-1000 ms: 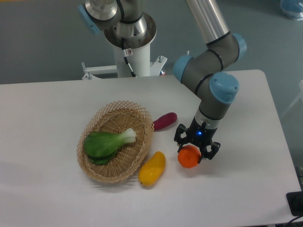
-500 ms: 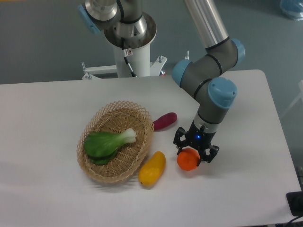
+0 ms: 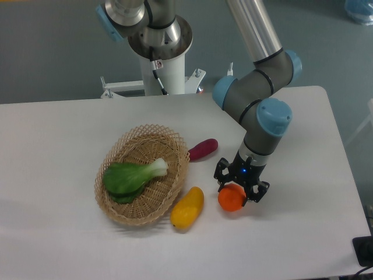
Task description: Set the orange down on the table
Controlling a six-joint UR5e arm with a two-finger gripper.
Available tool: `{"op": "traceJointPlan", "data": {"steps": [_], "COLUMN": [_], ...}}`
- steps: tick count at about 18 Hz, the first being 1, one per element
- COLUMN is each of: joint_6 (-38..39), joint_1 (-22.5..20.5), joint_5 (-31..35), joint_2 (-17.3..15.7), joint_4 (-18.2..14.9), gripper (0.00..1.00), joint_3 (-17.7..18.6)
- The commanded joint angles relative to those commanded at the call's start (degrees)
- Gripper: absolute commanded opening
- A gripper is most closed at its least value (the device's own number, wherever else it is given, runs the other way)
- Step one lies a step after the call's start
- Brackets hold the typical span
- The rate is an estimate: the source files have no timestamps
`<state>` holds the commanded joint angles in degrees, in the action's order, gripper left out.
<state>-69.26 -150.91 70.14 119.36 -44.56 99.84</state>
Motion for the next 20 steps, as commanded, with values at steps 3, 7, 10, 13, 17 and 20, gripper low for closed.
{"op": "traceJointPlan", "data": {"steps": [3, 7, 10, 13, 17, 20], "joint_6": [-0.1, -0.1, -0.2, 0.0, 1.6, 1.7], "joint_1": [0.0, -0.1, -0.1, -0.2, -0.5, -0.7], "joint_5": [0.0, 0.1, 0.1, 0.4, 7.6, 14.5], "joint_2": [-0.1, -0.1, -0.6, -2.4, -6.1, -8.9], "joint_4": [-0.1, -0.1, -0.1, -0.1, -0.5, -2.1], "gripper": [0.93, 1.00, 1.00, 1.00, 1.00, 1.00], "joint_3": [-0.3, -0.5, -0.5, -2.1, -7.7, -11.0]}}
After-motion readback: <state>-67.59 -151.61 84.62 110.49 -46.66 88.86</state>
